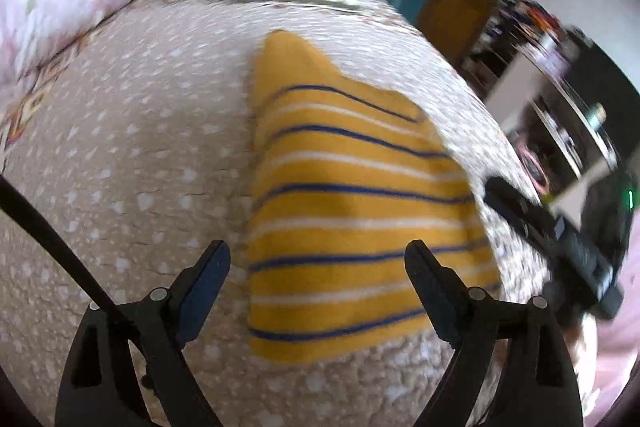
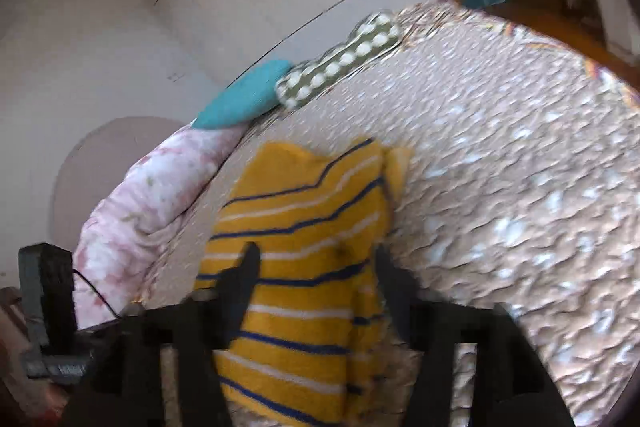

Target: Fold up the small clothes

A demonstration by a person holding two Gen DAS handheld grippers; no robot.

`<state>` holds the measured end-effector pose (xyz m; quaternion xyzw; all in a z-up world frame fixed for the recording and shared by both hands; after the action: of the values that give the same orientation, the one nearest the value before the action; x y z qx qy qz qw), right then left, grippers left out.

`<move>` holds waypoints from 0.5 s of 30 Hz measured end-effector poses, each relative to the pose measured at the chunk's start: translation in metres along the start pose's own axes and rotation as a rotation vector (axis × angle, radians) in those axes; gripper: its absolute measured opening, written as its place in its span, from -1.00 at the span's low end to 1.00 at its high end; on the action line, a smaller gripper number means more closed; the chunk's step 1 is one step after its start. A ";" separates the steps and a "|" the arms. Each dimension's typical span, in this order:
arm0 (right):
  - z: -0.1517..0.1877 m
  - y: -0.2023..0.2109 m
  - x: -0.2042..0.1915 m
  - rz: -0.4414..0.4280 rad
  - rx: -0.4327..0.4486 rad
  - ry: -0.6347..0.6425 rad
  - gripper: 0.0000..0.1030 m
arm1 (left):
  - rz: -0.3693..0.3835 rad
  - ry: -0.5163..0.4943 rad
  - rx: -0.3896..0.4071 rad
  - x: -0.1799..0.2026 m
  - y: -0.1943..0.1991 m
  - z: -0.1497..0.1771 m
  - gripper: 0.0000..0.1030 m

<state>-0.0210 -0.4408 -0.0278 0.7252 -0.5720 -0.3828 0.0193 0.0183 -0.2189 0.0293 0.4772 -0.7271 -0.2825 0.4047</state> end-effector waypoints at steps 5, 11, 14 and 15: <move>0.002 0.000 0.001 0.028 0.005 -0.022 -0.16 | 0.005 0.102 -0.029 -0.011 -0.022 -0.024 0.71; 0.008 -0.012 0.005 0.077 -0.020 0.015 -0.16 | -0.121 0.038 -0.086 -0.011 -0.076 -0.050 0.84; 0.019 -0.027 0.017 0.092 -0.074 -0.024 -0.16 | -0.140 0.074 -0.165 -0.018 -0.099 -0.050 1.00; 0.019 -0.028 0.021 0.081 -0.076 -0.047 -0.11 | -0.132 0.093 -0.182 -0.019 -0.099 -0.051 1.00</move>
<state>-0.0087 -0.4409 -0.0655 0.6909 -0.5864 -0.4200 0.0490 0.1123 -0.2408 -0.0295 0.4978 -0.6461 -0.3508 0.4601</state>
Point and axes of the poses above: each gripper's, at about its wrist camera, not at the fingertips, and y roughly against the way its jaws point, x to its right, z to its underside, the point moved 8 cm from there along -y, roughly the way its jaws point, and after that the axes turned 4 degrees about y, right-handed, at the moved point
